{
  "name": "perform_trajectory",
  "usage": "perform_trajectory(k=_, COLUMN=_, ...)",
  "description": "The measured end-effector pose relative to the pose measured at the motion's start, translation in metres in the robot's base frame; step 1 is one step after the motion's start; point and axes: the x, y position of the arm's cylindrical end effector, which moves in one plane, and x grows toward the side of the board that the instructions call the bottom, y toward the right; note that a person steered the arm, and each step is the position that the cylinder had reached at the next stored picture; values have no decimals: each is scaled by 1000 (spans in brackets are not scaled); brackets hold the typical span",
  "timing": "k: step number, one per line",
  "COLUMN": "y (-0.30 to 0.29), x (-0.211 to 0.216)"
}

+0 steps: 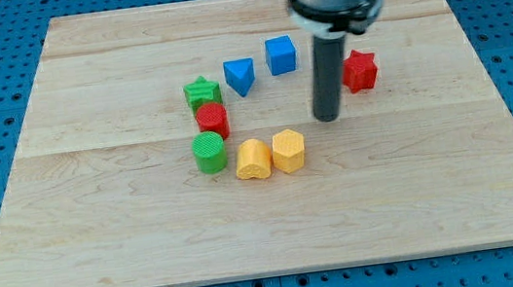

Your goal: Move the red star to the right of the blue cube

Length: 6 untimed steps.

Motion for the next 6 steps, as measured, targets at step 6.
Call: perform_trajectory(k=6, y=97, x=11)
